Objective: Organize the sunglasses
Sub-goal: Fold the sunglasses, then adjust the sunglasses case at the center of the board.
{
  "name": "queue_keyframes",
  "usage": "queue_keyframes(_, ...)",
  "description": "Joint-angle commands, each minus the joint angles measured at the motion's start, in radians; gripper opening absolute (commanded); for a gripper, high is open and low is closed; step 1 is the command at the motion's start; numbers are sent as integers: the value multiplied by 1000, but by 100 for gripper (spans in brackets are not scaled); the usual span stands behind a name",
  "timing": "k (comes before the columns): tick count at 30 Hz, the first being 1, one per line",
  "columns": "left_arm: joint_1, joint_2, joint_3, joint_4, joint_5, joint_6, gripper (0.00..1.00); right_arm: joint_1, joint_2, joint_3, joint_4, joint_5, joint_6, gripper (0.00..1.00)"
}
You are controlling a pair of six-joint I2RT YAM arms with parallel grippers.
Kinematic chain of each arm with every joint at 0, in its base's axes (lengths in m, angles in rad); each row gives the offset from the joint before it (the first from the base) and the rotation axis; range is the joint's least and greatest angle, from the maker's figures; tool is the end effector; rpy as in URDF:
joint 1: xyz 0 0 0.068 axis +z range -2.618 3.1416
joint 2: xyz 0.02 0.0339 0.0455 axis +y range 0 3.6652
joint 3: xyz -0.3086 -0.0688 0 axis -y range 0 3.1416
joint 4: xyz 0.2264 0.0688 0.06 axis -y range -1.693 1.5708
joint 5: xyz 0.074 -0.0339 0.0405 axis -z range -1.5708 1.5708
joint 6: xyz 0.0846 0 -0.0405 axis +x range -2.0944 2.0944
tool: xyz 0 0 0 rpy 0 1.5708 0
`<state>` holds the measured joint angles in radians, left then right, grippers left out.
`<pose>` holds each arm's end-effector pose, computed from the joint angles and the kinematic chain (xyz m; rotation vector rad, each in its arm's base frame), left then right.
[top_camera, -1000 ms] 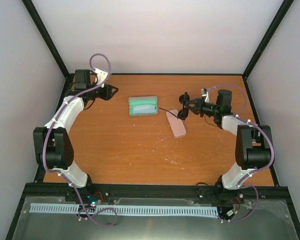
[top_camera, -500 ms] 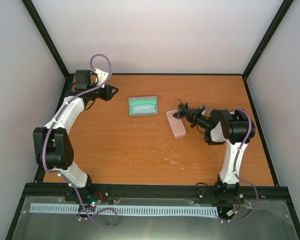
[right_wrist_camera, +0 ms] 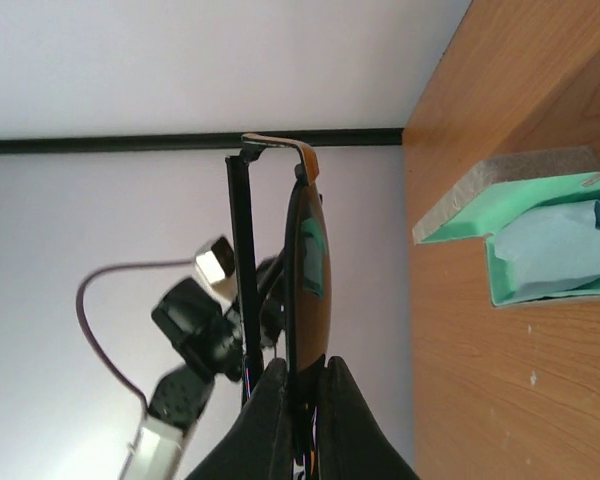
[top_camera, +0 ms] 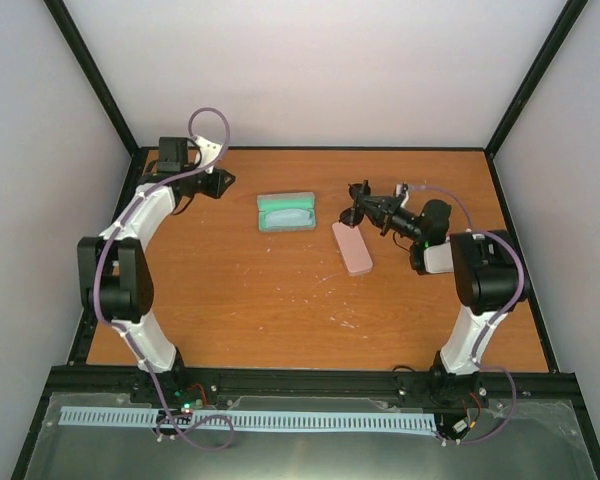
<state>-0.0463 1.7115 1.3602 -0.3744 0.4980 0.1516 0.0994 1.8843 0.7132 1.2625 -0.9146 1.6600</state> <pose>0.4051 -0.0592 0.2990 0.4734 2.1910 -0.5128 0.3751 0.1048 0.2333 0.5434 1.8498 1.9651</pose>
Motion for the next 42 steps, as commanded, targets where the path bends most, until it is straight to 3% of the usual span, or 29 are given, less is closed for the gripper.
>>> queue_keyframes(1, -5, 148, 156, -63, -19, 56, 24, 24, -126, 18, -338, -18, -273, 3)
queue_keyframes(5, -12, 297, 325, -163, 14, 85, 23, 80, -266, 166, -1039, 180, -710, 3)
queue_keyframes(6, -18, 324, 354, -182, 20, 93, 23, 95, -280, 179, -1096, 217, -736, 3)
queue_keyframes(14, -71, 538, 609, -343, 114, 130, 23, 133, -313, 85, -1031, 296, -676, 3)
queue_keyframes(20, -108, 589, 608, -398, 87, 170, 23, 194, -299, 90, -1014, 346, -663, 3)
queue_keyframes(24, -110, 568, 544, -415, 80, 189, 21, 232, -268, 116, -1023, 371, -658, 3)
queue_keyframes(32, -115, 376, 242, -345, 95, 190, 20, 279, -209, 156, -1031, 436, -635, 3)
queue_keyframes(42, -124, 261, 46, -228, 117, 115, 20, 309, -7, 297, -890, 356, -604, 3)
